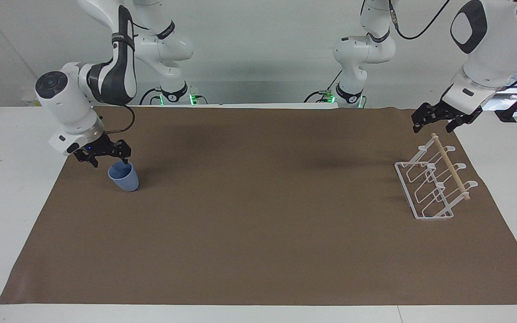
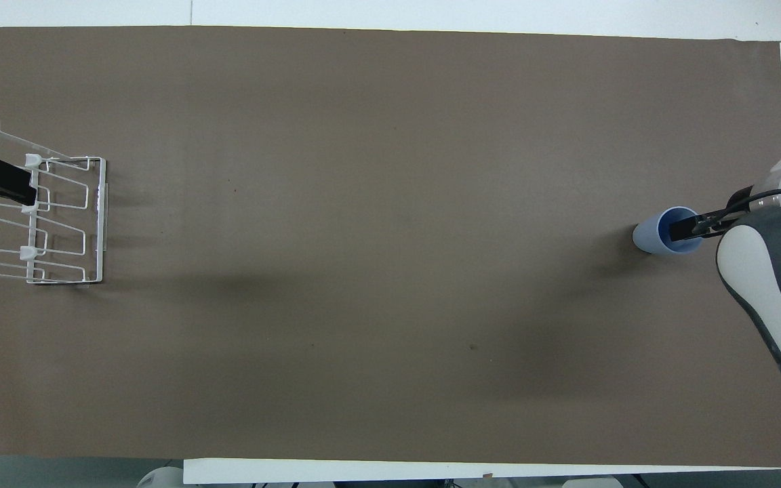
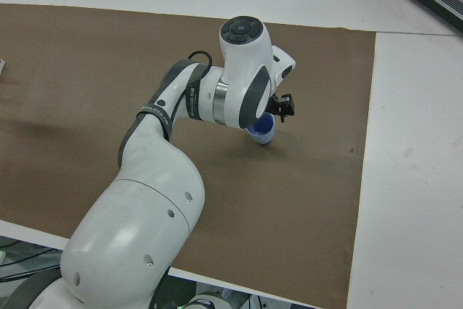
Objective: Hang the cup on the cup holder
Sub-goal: 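Reach the right gripper down and grasp the light blue cup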
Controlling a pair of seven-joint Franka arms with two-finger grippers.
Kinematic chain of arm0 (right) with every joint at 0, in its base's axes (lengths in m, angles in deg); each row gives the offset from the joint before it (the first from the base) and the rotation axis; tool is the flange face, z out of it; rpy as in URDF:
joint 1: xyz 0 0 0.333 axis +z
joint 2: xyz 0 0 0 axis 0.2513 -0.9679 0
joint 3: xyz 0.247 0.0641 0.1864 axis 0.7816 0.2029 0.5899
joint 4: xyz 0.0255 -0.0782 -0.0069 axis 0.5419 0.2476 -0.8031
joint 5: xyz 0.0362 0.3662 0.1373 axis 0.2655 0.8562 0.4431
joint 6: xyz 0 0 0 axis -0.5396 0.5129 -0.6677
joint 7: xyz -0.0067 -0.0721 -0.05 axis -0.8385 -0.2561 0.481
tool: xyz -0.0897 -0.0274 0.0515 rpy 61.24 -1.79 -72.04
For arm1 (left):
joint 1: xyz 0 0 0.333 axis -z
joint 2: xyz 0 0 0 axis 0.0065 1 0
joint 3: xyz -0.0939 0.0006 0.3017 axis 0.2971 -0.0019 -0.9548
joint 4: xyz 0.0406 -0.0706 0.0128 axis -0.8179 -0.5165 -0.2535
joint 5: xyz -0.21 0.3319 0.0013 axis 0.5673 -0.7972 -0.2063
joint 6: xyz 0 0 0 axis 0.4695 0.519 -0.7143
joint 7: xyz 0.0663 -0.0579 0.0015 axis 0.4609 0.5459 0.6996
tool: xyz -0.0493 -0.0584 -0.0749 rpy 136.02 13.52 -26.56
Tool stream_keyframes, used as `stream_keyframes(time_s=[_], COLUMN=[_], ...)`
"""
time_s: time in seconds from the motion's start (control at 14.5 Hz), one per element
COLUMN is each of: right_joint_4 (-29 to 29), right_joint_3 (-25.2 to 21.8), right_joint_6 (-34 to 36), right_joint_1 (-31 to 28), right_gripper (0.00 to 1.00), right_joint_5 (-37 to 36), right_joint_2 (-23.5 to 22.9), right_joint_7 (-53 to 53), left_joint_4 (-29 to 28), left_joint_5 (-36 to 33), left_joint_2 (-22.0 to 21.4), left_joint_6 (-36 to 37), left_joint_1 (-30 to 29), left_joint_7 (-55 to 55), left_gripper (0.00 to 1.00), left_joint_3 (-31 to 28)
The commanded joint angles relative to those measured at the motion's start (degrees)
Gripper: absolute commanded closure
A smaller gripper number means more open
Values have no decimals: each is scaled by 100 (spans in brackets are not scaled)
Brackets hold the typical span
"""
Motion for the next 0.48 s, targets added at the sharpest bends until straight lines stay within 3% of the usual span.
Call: stream_keyframes(time_s=[0.0,0.34,0.41], right_joint_4=[92,206,206], right_joint_3=[26,26,26], right_joint_6=[-113,-569,-604], right_joint_1=[-322,-323,-323], right_gripper=[0,3,15], right_joint_5=[218,306,306], right_joint_2=[-77,-323,-384], right_joint_7=[-627,-636,-689], left_joint_4=[-78,-78,-78], left_joint_5=[-92,-92,-92], left_joint_2=[-111,-111,-111], left_joint_6=[23,23,23], left_joint_1=[15,15,33], left_joint_7=[-38,-47,-38], left_gripper=[0,0,0], left_joint_3=[-16,-16,-16])
